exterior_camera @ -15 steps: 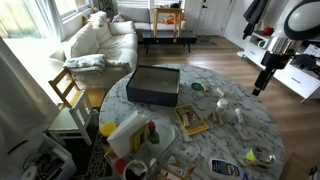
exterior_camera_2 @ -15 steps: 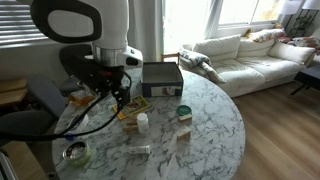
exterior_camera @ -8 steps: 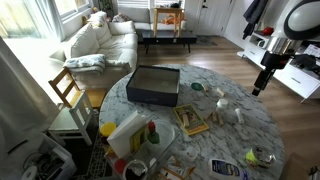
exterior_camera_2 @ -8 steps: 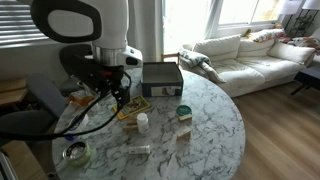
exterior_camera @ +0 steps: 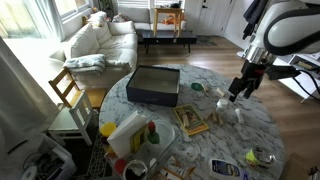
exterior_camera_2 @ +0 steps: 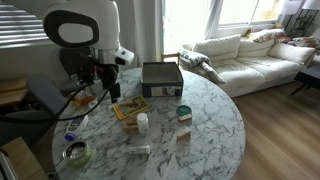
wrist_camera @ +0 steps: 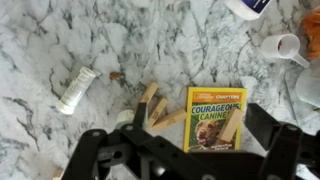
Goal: Slide the bottle with a blue lid to the right, pick up the bottle with a blue lid and place it the right way up on the table, pick up the bottle with a blue lid and put it in the clear storage container
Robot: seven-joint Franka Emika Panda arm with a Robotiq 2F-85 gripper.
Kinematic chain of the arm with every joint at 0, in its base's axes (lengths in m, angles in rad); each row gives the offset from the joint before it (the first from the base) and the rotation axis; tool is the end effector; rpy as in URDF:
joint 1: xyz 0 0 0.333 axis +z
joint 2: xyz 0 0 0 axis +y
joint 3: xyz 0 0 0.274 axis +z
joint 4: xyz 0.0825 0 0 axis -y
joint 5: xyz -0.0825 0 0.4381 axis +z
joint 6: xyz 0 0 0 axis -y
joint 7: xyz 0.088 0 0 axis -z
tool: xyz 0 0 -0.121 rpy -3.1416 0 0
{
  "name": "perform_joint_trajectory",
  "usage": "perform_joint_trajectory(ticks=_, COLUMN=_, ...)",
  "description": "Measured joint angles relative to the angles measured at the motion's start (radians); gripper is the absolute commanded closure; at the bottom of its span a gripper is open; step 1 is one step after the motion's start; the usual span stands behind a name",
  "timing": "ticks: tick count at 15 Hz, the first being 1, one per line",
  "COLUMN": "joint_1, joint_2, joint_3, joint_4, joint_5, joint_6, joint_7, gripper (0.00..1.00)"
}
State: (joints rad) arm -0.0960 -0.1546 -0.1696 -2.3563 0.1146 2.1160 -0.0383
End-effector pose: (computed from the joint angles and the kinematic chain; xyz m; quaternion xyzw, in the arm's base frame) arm 0.5033 -0.1280 0.2959 -0.9869 0.1431 0.0347 0.0665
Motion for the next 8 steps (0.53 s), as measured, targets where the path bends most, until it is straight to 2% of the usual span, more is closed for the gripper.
perform_joint_trajectory(ticks=4, joint_1=-0.008, joint_2=0.023, joint_3=0.019, joint_4=-0.065, joint_5=-0.018, joint_6=-0.011, joint_7=0.191, gripper=0.00)
perform_joint_trajectory(ticks=8, joint_1=-0.012, joint_2=0.028, joint_3=0.019, joint_4=-0.084, joint_5=-0.018, joint_6=-0.019, joint_7=0.230, gripper=0.00)
